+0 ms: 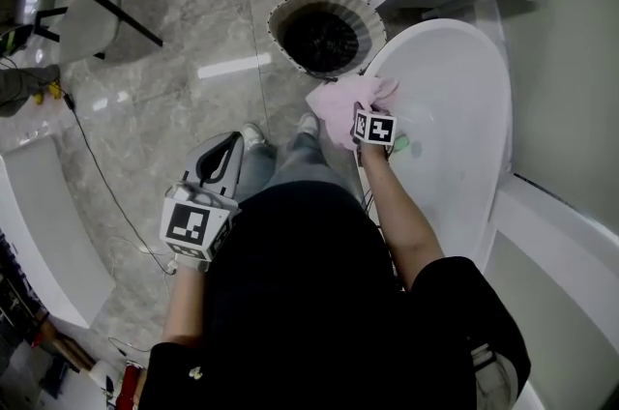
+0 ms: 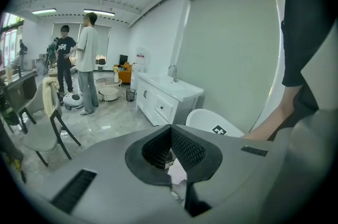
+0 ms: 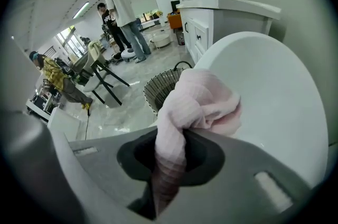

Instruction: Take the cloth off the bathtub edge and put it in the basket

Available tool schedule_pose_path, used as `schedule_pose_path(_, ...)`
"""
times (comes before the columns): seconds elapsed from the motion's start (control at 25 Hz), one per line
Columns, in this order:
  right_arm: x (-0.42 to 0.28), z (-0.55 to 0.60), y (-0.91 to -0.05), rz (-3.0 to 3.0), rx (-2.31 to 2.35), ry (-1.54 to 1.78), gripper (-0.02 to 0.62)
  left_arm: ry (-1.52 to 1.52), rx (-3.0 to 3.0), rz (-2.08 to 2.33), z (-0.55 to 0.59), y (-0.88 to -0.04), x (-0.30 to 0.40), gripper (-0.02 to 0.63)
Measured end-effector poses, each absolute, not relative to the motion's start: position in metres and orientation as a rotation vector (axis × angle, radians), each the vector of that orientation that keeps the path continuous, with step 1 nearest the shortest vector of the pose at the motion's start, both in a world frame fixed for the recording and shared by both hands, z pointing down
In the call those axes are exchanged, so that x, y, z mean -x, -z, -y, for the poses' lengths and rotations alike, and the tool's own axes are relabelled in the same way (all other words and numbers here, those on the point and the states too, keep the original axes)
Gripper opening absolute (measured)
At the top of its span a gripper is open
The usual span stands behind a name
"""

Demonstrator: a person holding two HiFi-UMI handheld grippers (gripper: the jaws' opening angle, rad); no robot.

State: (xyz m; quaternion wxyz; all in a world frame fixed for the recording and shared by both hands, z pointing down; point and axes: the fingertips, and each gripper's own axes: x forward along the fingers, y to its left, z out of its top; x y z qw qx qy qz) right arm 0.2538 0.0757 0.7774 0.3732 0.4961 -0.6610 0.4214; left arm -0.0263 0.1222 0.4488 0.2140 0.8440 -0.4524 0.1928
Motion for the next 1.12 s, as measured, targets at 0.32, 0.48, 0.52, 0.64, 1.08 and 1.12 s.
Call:
schedule_pose_path(0.32,-0.242,-0.069,-0.713,1.787,-1.347,-1.051,0.061,-0.482,-2.389,1.232,-0.114,-0.438,0.044,0.012)
schedule_pose_path(0.48,-0.229,-0.058,-0.667,1.877,-1.374,-1.01,0.061,-0.453,-2.41,1.223,-0.108,-0.432,0.052,0.012)
schedule_pose_path(0.52,-0.226,-0.057,-0.654,1.897,-1.38,-0.998,0.061,-0.445,-2.416,1.223,-0.107,-0.43,0.054,0.012)
schedule_pose_path(0.64,-0.215,-0.051,-0.615,1.967,-1.389,-0.954,0.06,-0.423,-2.439,1.227,-0.1,-0.421,0.059,0.012)
schedule_pose_path(1.08,-0.169,-0.027,-0.461,2.278,-1.433,-0.852,0.06,-0.345,-2.48,1.283,-0.089,-0.392,0.092,0.012)
schedule_pose_path(1.12,-0.165,-0.025,-0.448,2.305,-1.437,-0.84,0.06,-0.337,-2.479,1.292,-0.088,-0.39,0.096,0.012)
